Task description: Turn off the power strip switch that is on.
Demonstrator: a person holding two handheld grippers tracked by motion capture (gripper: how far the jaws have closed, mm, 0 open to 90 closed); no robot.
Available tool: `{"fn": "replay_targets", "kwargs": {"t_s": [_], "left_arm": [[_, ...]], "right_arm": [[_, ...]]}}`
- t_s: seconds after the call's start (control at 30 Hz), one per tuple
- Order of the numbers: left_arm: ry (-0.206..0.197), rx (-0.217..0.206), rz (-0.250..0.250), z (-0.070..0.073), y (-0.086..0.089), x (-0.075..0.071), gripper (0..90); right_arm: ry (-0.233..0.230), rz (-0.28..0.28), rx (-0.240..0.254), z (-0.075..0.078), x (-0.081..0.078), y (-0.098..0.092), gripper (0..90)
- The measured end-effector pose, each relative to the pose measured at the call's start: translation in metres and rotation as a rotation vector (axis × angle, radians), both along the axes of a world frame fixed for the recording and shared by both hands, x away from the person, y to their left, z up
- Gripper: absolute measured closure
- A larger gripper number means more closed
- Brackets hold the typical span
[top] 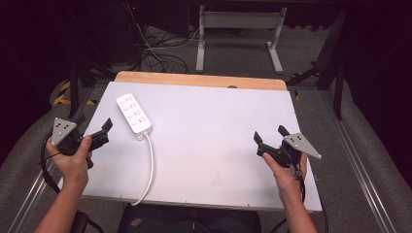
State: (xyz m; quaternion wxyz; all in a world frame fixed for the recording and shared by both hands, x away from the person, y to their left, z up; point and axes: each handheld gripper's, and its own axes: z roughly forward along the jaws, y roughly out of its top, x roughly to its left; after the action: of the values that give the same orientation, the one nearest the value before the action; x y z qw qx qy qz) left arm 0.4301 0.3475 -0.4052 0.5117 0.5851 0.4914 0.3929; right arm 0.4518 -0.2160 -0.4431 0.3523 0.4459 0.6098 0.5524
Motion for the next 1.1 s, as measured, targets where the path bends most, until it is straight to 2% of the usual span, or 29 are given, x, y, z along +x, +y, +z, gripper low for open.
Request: {"fn": "replay_targets", "kwargs": {"t_s": [0.47,0.67,1.1], "left_arm": [[0.009,0.013,-0.016,-0.0022,-0.004,0.0006,2.7],[0.004,0.003,-0.003,-0.0025,-0.0014,-0.0008,2.6],[0.008,0.004,-0.01,-0.0034,-0.0014,0.0001,3.0]], "right_arm": [[0.003,-0.01,0.008,0.0003,-0.0008,-0.0029,4.6],[0.002,-0.01,0.003,0.0014,-0.0023,-0.0011,4.6],[0.003,-0.01,0.002,0.0014,-0.0031,-0.0008,4.7]]}}
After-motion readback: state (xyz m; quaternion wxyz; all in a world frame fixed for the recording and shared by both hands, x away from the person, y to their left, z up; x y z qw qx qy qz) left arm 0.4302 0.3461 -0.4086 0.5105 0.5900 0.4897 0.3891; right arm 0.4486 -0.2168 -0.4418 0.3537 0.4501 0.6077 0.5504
